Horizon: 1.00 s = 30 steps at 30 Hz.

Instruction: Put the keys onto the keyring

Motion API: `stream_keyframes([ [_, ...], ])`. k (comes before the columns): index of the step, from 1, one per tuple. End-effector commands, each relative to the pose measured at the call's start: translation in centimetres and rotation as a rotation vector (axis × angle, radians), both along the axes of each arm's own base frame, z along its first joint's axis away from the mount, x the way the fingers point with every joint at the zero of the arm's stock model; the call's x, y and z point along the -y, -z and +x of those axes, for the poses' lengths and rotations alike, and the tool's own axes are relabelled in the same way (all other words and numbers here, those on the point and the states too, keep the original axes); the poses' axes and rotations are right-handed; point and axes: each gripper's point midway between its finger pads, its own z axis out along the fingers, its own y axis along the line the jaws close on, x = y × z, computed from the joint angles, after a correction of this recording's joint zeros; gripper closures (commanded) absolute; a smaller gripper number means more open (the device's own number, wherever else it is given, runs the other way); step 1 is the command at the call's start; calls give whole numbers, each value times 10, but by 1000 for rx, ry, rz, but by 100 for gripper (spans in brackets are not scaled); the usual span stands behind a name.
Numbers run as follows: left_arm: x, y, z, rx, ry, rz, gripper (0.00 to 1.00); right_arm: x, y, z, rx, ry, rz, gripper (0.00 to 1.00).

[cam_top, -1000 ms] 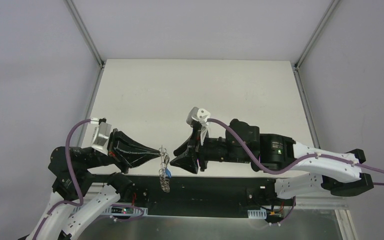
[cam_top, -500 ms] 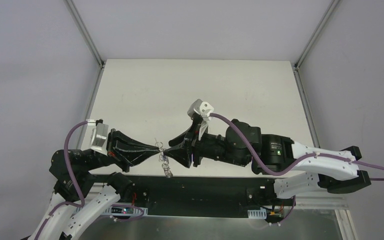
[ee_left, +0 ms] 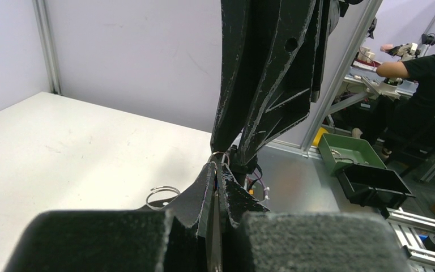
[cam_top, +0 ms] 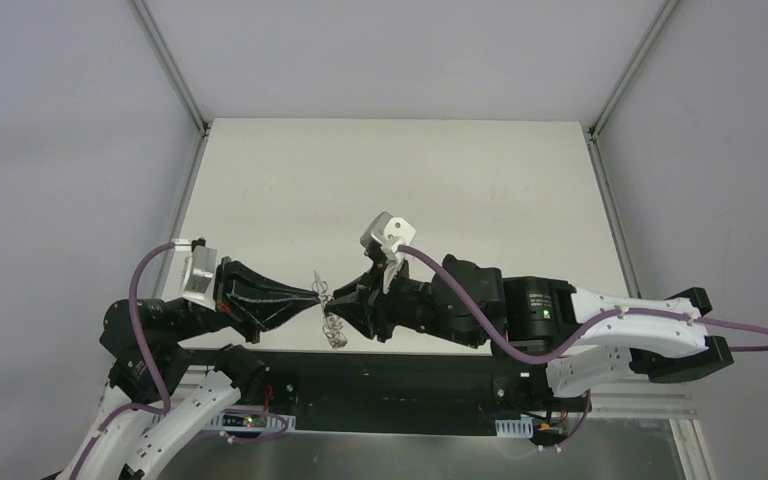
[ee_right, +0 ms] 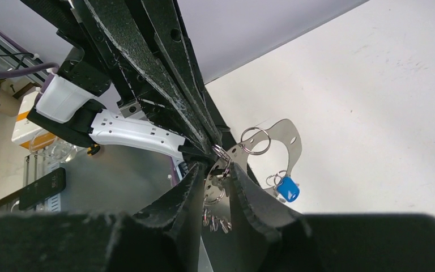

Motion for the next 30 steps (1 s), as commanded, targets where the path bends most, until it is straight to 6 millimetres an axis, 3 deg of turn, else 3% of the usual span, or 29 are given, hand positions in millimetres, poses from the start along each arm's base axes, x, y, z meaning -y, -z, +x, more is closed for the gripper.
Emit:
stream_keyframes([
  [1,-8,-23,-4,89,-32,-71,100,7,-22,7,36,48,41,77],
  [15,-9,-28,-7,92,-24,-86,100,8,-11,13,51,91,5,100],
  [30,-11,-31,-11,100,-15,-96,100,7,11,9,41,68,-54,100],
])
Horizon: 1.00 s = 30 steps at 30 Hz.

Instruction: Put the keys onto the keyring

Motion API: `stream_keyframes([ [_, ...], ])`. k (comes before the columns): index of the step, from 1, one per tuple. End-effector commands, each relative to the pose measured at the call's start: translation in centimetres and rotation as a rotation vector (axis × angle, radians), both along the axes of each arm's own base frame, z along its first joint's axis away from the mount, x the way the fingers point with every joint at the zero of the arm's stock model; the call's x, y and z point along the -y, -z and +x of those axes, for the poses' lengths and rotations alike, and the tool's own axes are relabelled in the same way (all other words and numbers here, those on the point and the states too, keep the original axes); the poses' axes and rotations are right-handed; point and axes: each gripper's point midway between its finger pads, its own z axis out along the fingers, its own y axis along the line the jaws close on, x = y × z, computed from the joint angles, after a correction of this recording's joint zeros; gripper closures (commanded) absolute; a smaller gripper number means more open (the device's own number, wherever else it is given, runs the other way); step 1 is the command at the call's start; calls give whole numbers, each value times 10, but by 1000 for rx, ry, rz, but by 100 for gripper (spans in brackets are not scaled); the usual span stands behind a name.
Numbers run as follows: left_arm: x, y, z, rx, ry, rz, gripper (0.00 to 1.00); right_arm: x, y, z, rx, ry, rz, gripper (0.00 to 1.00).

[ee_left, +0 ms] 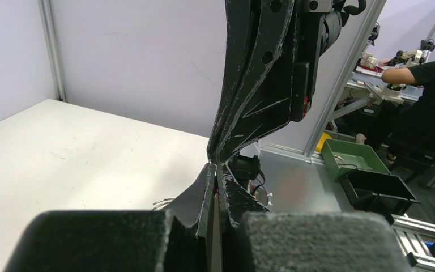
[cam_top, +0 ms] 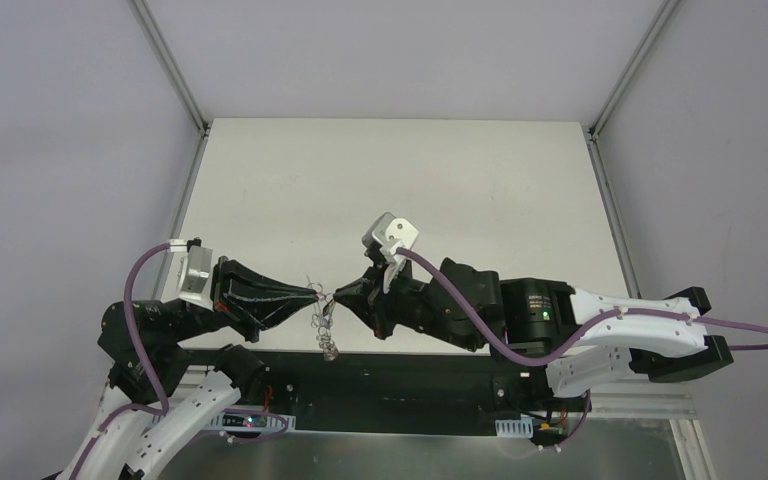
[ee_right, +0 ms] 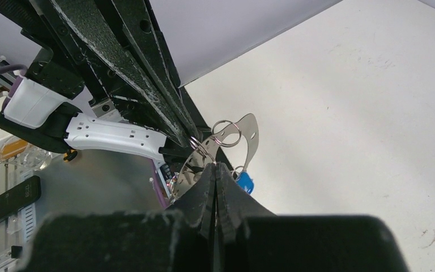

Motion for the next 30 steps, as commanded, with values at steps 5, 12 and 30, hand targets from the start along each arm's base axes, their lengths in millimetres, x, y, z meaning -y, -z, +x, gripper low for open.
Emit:
stream_keyframes([
  [5,-10,-27,-14,89,5,-75,100,0,10,-2,-6,-5,-36,100],
  [12,-9,-28,-14,89,12,-76,100,-5,13,-3,-11,-15,-46,100],
  [30,-9,-29,-17,95,23,-76,100,-5,18,-5,-14,-43,-82,96],
])
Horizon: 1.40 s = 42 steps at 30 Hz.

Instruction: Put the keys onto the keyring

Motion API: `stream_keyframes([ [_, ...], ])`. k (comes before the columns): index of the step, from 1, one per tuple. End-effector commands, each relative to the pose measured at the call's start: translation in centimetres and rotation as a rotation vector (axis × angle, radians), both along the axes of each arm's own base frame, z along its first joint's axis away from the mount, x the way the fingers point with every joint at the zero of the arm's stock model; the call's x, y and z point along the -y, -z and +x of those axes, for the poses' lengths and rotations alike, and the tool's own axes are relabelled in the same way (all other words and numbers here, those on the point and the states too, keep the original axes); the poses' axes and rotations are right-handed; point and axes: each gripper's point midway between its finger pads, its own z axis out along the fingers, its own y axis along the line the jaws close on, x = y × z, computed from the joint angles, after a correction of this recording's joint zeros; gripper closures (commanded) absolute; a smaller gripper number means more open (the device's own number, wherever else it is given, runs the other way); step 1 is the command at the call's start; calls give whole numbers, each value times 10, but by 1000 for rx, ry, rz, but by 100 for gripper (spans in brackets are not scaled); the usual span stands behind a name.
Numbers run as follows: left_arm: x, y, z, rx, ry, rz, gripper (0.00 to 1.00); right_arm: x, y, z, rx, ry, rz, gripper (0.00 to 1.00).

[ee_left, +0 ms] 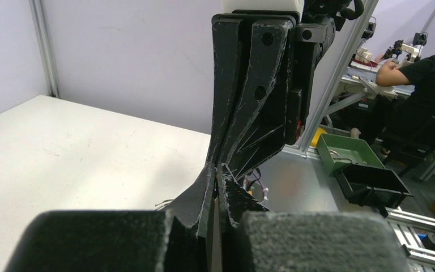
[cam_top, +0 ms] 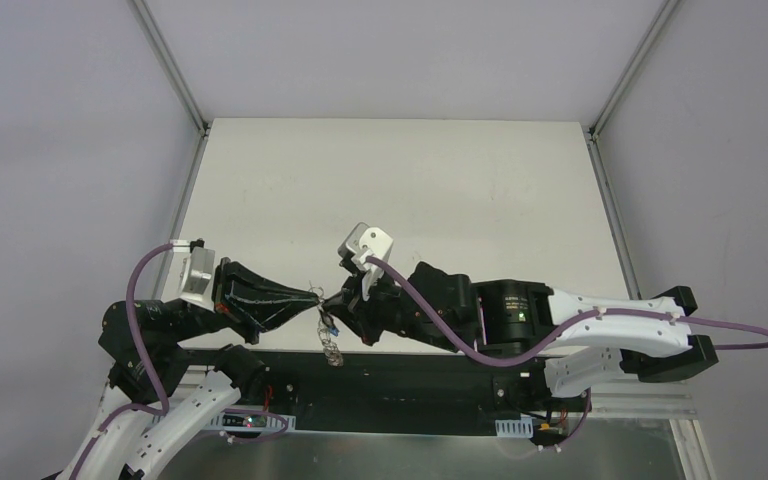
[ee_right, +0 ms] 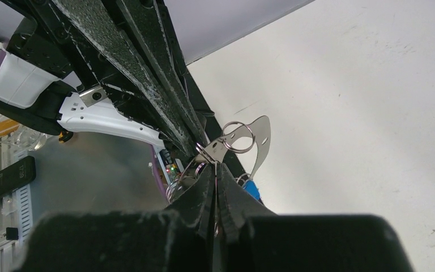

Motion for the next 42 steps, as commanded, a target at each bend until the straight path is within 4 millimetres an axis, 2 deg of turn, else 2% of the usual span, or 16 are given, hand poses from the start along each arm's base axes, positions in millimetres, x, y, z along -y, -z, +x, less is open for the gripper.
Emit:
stream_keyframes([
  [1,-10,-31,-14,99,5,-87,100,16,-8,1,5,-5,-3,93],
  [6,-9,-30,-16,97,15,-83,100,32,-11,-3,23,-45,-5,84],
  [11,-9,-30,-17,94,24,-85,100,43,-16,-8,57,-105,4,81],
  [21,-6,-36,-27,87,97,-104,100,52,-23,-41,122,-369,-27,80],
  [26,-4,-36,-30,77,134,-105,100,51,-39,-44,161,-435,15,79],
  [31,-3,-36,-31,74,148,-106,100,44,-58,-35,165,-435,70,82],
  [42,-2,-35,-33,80,163,-101,100,26,-62,-32,109,-478,95,79],
])
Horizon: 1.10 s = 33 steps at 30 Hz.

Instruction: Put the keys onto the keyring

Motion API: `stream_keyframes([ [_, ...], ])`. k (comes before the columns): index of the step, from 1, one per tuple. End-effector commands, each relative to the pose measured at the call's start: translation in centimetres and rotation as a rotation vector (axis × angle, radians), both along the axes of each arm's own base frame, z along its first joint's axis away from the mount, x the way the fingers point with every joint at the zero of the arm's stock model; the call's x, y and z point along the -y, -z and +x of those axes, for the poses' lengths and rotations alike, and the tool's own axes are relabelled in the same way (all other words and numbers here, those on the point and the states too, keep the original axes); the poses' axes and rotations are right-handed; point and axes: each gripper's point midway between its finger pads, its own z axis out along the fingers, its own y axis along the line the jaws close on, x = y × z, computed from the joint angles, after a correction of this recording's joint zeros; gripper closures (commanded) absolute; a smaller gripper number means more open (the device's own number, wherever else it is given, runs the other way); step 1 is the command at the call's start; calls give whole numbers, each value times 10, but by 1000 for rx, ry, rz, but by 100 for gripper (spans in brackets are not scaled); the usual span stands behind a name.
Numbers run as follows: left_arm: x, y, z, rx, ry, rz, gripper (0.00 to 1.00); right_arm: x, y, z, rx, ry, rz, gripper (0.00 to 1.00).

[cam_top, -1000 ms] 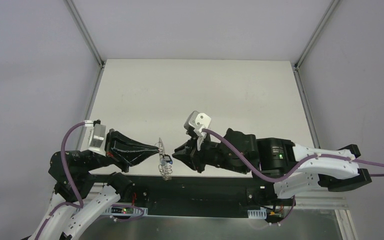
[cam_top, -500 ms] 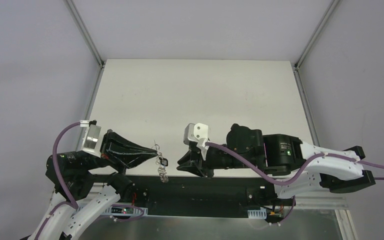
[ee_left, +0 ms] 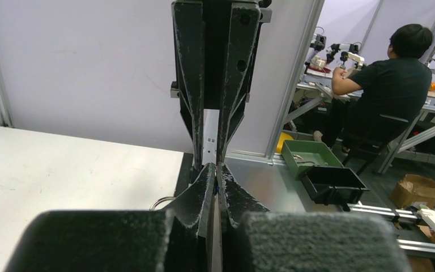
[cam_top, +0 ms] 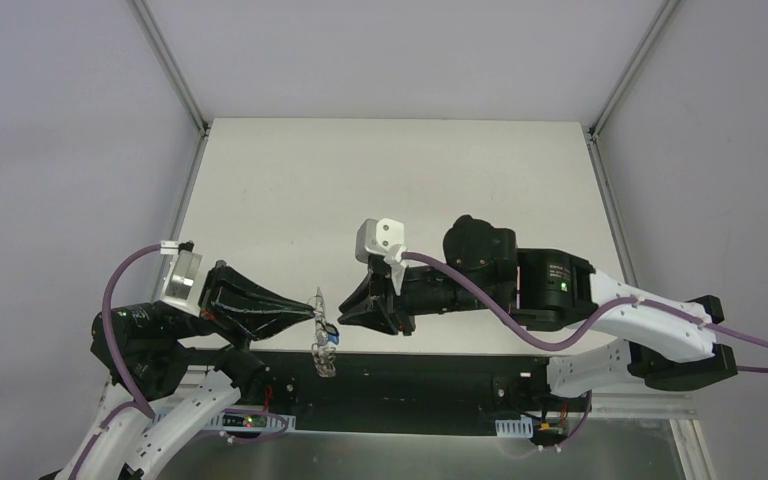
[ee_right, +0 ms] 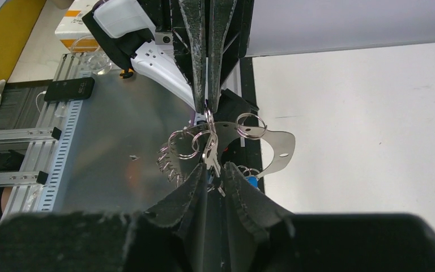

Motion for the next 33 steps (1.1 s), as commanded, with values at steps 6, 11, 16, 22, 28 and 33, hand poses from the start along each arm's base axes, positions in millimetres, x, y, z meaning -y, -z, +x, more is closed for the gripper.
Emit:
stream_keyframes([
  [6,-2,-11,-7,60,20,-33,100,-14,-26,-10,-25,-74,72,79],
  [11,-2,-11,-8,62,21,-32,100,-19,-25,-9,-23,-74,68,79],
  [16,-2,-10,-7,62,23,-28,100,-20,-27,-9,-21,-79,77,79],
  [22,-2,-10,-7,61,23,-29,100,-23,-25,-8,-26,-87,73,79],
  [28,-2,-11,-8,64,24,-31,100,-29,-22,-7,-33,-92,68,79],
  [33,-2,-10,-8,66,22,-30,100,-31,-21,-8,-41,-101,68,79],
])
